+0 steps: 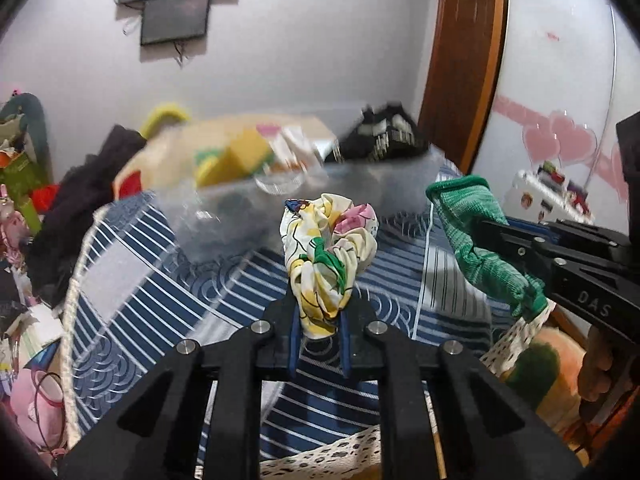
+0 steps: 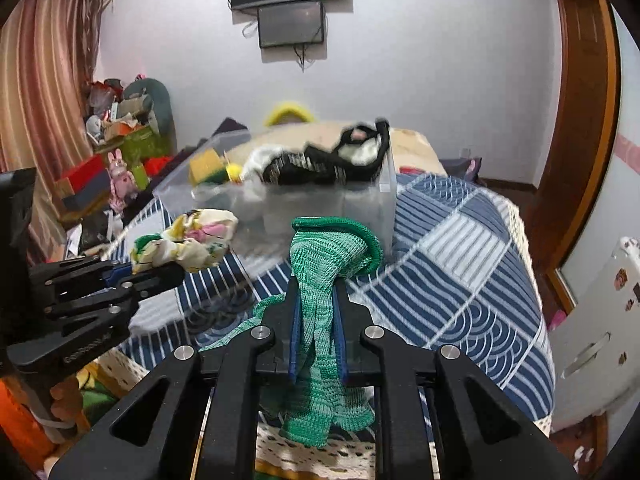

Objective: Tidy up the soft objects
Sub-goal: 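Grasp the floral scrunchie with the left tool while the right grasps the green glove, then drop the scrunchie into the box with the left tool while the right drops the glove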

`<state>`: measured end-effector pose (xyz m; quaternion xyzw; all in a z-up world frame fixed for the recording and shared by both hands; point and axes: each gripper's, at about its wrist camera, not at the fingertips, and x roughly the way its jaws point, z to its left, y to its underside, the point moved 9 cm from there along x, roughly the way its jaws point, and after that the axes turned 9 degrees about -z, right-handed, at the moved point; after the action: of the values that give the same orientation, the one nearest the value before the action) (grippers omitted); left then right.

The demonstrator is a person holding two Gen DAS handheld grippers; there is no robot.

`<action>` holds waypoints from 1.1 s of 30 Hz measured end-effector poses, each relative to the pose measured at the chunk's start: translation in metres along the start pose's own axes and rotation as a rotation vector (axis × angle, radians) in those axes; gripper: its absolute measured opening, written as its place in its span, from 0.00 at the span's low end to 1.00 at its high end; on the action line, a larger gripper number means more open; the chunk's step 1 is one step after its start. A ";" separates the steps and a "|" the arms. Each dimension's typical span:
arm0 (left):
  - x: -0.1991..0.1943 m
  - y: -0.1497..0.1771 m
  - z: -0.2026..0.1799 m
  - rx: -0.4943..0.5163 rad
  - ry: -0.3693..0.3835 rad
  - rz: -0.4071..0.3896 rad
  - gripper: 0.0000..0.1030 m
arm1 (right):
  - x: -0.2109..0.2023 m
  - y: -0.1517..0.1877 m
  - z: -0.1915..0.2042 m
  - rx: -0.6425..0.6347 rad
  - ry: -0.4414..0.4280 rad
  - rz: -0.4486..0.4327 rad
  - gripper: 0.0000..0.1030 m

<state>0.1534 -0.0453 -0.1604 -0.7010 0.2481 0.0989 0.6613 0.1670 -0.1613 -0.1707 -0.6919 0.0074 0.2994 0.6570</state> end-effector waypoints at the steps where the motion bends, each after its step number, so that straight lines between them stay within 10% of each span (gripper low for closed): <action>1: -0.006 -0.005 0.002 -0.005 -0.003 -0.018 0.14 | -0.002 -0.006 0.001 -0.003 -0.002 -0.016 0.12; 18: -0.032 -0.079 0.056 -0.070 -0.130 -0.203 0.15 | 0.015 -0.089 0.018 -0.069 -0.001 -0.186 0.12; 33: 0.045 -0.083 0.091 -0.125 -0.134 -0.098 0.16 | 0.092 -0.080 0.042 -0.102 -0.013 -0.073 0.12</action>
<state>0.2486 0.0337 -0.1184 -0.7440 0.1620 0.1286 0.6353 0.2575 -0.0772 -0.1354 -0.7223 -0.0374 0.2800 0.6313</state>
